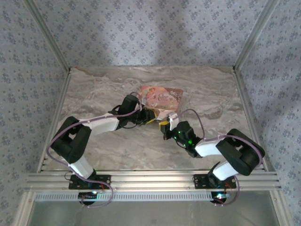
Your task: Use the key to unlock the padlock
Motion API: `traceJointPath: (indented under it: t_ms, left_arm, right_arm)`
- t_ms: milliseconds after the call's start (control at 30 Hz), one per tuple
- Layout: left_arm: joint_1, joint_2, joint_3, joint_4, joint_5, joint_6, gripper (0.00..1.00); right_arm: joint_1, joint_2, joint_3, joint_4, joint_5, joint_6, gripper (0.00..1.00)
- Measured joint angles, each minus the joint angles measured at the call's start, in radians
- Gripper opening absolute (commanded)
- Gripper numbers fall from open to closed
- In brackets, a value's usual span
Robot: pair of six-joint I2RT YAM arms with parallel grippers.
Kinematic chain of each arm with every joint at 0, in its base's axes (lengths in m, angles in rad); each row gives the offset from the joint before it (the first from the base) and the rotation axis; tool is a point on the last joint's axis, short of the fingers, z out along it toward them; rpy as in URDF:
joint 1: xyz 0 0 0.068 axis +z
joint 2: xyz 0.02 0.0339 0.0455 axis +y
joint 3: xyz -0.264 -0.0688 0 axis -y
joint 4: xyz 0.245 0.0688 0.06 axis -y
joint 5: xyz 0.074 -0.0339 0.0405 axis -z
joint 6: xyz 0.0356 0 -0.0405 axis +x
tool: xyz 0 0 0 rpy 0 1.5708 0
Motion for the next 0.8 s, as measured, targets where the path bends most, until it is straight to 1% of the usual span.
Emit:
traceJointPath:
  t_ms: [333, 800]
  left_arm:
    - [0.0, 0.0, 0.0, 0.0, 0.003, 0.0, 0.24]
    - [0.0, 0.0, 0.0, 0.0, 0.003, 0.0, 0.24]
  right_arm:
    - [-0.006, 0.031, 0.009, 0.052, -0.012, 0.022, 0.0]
    - [-0.011, 0.05, 0.015, 0.071, -0.027, 0.031, 0.0]
